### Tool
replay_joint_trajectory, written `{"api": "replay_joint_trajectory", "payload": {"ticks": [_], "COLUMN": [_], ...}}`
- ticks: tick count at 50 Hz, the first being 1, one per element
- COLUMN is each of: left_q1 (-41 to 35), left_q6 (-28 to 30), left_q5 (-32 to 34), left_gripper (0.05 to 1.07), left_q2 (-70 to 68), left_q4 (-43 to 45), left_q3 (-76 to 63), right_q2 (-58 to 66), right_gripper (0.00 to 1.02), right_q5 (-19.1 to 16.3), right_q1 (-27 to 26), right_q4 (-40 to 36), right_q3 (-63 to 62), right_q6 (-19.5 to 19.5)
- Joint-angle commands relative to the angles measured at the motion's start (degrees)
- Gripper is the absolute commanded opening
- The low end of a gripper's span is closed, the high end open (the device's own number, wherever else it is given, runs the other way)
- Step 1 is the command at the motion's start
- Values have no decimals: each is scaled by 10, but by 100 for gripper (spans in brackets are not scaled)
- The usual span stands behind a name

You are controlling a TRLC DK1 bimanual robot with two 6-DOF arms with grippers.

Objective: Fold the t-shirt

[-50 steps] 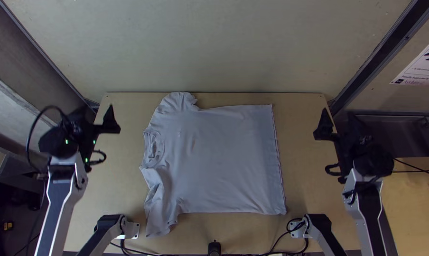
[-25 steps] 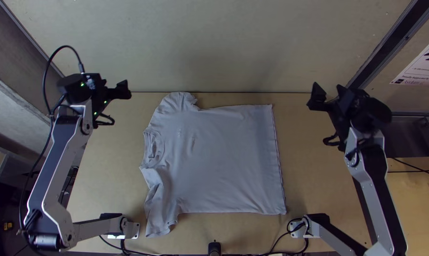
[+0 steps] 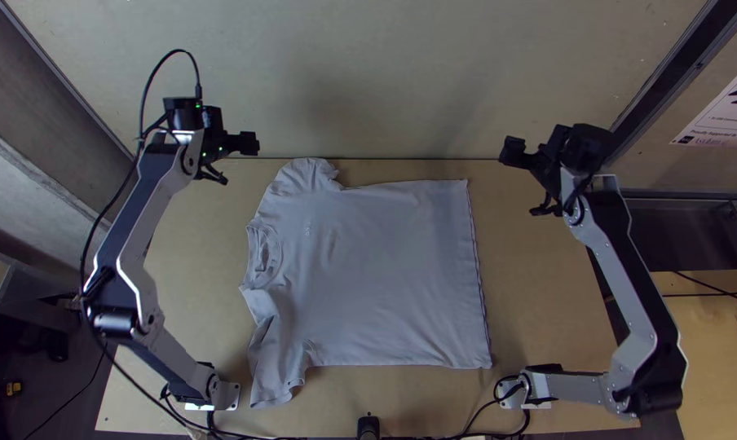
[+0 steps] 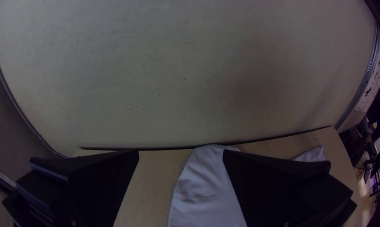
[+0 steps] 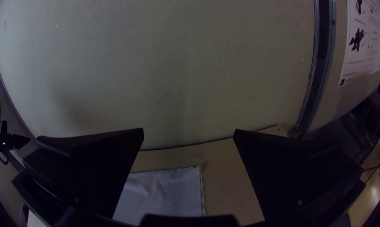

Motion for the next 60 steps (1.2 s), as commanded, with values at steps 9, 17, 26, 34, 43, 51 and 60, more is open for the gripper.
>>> {"api": "replay_joint_trajectory", "payload": {"ticks": [9, 17, 26, 34, 43, 51, 60], "left_q1": [-6, -5, -16, -26, -34, -35, -35], "left_q6": [-18, -19, -15, -14, -12, -17, -18], "left_q5": [5, 4, 3, 2, -1, -2, -2], "left_gripper": [90, 89, 88, 88, 88, 88, 47], "left_q2": [172, 255, 306, 340, 375, 404, 422], "left_q4": [-81, -96, -69, -55, -39, -39, -29], "left_q3": [189, 255, 262, 263, 270, 270, 270], "right_q2": [102, 158, 209, 246, 279, 293, 301], "right_gripper": [98, 98, 98, 98, 98, 98, 98], "right_q5": [4, 4, 3, 3, 3, 3, 3], "right_q1": [-4, -4, -3, 1, 4, 4, 1], "right_q4": [-12, -35, -37, -38, -39, -42, -47], "right_q3": [62, 93, 113, 127, 147, 158, 167], "right_q6": [45, 47, 57, 69, 76, 82, 85]}}
